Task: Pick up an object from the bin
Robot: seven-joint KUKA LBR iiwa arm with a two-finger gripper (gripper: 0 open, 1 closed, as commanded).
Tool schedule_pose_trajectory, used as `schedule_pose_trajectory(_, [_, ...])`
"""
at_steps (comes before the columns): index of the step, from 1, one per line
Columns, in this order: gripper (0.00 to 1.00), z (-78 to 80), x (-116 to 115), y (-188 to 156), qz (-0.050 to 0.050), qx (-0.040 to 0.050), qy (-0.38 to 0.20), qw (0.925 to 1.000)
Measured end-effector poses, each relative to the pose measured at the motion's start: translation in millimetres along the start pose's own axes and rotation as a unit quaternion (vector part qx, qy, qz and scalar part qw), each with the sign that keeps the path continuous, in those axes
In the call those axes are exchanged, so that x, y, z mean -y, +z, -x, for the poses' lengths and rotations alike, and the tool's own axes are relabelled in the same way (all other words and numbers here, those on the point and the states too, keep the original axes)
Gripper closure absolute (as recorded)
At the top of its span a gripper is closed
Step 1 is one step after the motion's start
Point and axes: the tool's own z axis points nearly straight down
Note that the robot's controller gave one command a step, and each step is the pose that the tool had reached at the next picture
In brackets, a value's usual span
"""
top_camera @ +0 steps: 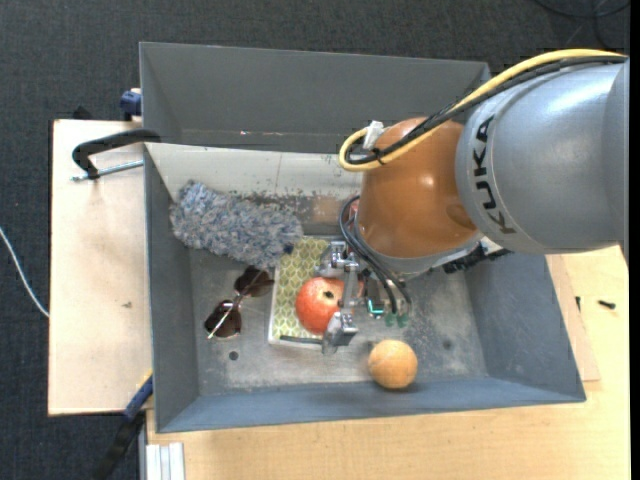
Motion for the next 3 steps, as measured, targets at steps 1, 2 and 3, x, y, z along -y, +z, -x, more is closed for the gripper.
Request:
schedule_pose_trajectory(1, [0.00,2.0,0.4,-3.8,0.000,0.0040,0.001,1.0000])
schedule_pose_trajectory(2, [0.00,11.1,9.4,14.6,0.001,0.0070,-0.039,0.9992])
schedule_pose_trajectory(3, [0.00,14.4,32.3,43.5,-0.001,0.0020,-0.178,0.9841])
